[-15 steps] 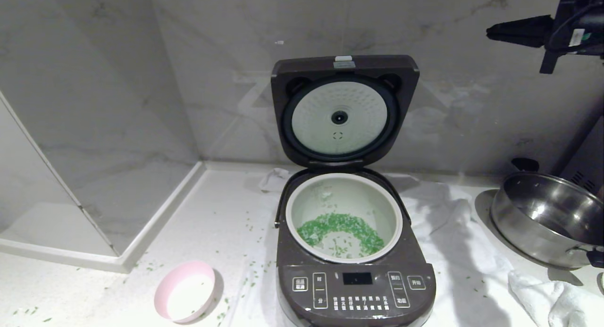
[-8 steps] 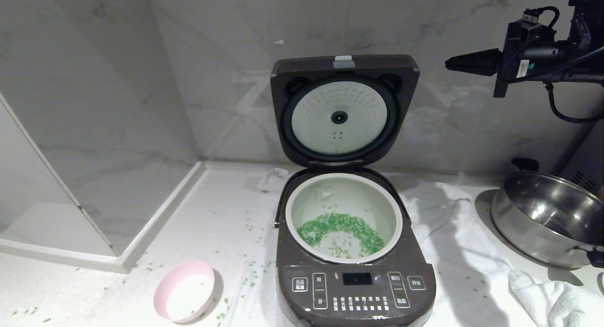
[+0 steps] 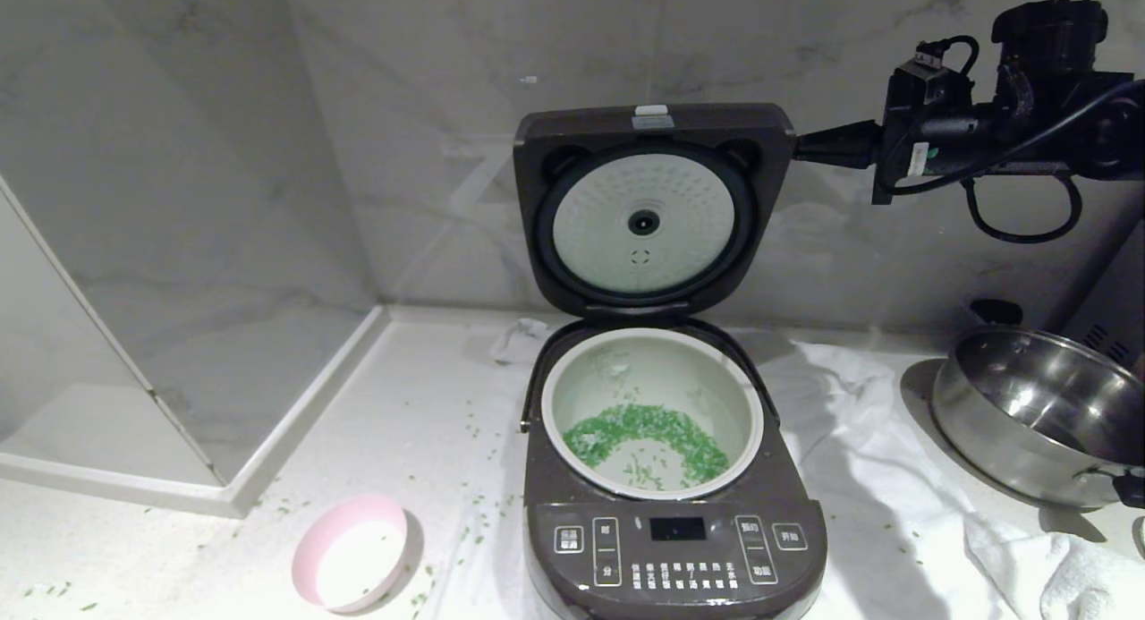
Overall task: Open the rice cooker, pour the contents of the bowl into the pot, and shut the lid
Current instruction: Close the rice cooker
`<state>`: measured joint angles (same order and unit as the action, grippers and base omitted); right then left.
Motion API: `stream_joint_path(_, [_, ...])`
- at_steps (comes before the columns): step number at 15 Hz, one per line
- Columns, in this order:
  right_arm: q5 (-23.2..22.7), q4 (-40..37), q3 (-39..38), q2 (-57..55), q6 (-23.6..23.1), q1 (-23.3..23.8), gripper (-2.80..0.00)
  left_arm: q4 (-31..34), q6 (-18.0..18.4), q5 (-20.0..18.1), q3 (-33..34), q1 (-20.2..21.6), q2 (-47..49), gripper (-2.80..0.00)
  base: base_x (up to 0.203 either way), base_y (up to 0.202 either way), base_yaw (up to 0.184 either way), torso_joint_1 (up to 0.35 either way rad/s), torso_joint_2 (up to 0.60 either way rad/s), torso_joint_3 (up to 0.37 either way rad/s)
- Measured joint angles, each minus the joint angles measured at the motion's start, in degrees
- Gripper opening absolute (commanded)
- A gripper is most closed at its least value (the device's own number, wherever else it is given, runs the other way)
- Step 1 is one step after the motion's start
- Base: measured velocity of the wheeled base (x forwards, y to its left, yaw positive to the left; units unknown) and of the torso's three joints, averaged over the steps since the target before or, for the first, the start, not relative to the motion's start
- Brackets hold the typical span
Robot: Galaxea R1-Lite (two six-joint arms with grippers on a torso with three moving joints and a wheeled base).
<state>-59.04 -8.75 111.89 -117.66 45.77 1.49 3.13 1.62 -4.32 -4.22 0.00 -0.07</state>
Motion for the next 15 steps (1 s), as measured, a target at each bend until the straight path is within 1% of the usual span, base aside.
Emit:
stream_joint_path(2, [0.80, 0.44, 0.00, -0.78, -0.63, -0.75, -2.80, 0.02, 0.02, 0.00, 0.00, 0.00, 0.00, -2.80, 0.000, 0.000, 0.000, 0.000, 0.00, 0.000])
stream_joint_path(6, [0.88, 3.43, 0.00, -1.85, -0.66, -0.97, -2.80, 0.02, 0.01, 0.02, 0.00, 0.00, 0.00, -2.80, 0.000, 0.000, 0.000, 0.000, 0.00, 0.000])
stream_joint_path(9, [0.63, 3.66, 0.00, -2.10, -0.60, -1.59, -2.80, 0.02, 0.02, 0.02, 0.00, 0.00, 0.00, -2.80, 0.000, 0.000, 0.000, 0.000, 0.00, 0.000])
stream_joint_path(13, [0.89, 3.57, -0.05, -2.56, -0.57, -4.72, -2.80, 0.00, 0.09, 0.03, 0.00, 0.00, 0.00, -2.80, 0.000, 0.000, 0.000, 0.000, 0.00, 0.000])
stream_joint_path(15, [0.88, 3.55, -1.11, -2.53, -0.57, -6.00, -2.80, -0.27, 0.49, 1.04, 0.66, 0.00, 0.00, -2.80, 0.000, 0.000, 0.000, 0.000, 0.00, 0.000])
